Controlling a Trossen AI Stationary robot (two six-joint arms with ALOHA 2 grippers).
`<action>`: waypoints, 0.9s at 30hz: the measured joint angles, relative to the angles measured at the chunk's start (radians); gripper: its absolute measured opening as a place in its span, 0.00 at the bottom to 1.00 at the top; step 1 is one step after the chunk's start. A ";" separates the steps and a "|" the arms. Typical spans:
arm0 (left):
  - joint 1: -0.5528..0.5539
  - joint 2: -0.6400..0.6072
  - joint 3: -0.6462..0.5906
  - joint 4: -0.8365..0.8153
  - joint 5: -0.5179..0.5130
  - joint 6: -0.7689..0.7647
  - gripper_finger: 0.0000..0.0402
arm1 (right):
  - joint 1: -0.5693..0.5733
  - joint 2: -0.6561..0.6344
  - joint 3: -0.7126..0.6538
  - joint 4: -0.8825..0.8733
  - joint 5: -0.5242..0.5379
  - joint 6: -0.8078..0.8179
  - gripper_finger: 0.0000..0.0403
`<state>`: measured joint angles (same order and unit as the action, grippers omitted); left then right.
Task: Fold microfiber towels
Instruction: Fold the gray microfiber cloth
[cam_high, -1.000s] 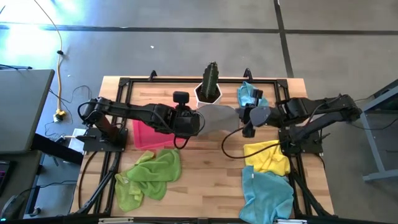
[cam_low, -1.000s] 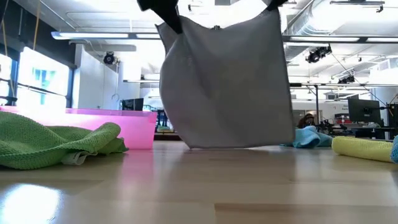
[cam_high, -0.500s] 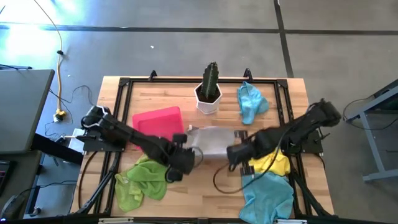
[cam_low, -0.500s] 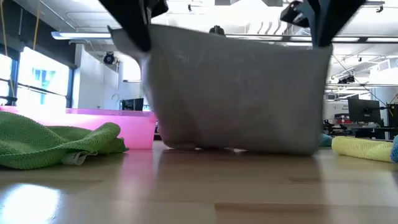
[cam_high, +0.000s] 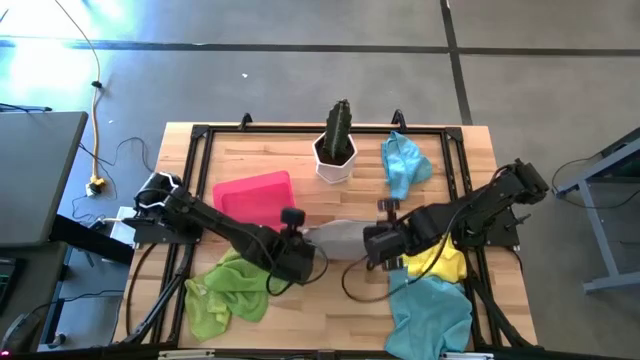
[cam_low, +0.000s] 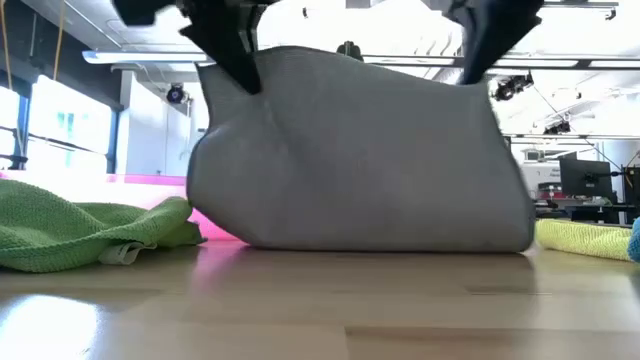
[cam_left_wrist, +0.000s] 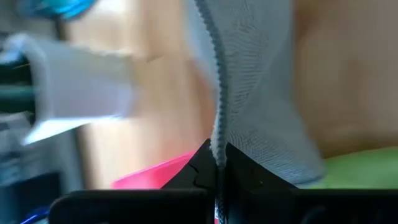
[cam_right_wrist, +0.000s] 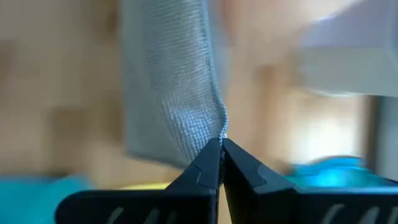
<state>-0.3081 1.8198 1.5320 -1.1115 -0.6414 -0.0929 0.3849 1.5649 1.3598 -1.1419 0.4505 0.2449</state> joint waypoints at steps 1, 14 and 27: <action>0.010 0.000 0.009 -0.021 -0.043 0.000 0.00 | -0.014 -0.005 0.000 -0.001 0.047 -0.001 0.00; 0.134 0.000 0.146 -0.236 -0.384 0.000 0.00 | -0.157 -0.085 0.000 -0.025 0.469 -0.188 0.00; 0.143 0.000 0.237 -0.230 -0.592 0.136 0.00 | -0.153 -0.119 0.000 0.020 0.688 -0.326 0.00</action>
<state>-0.1653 1.8194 1.7688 -1.3413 -1.2333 0.0434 0.2317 1.4464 1.3602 -1.1222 1.1382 -0.0808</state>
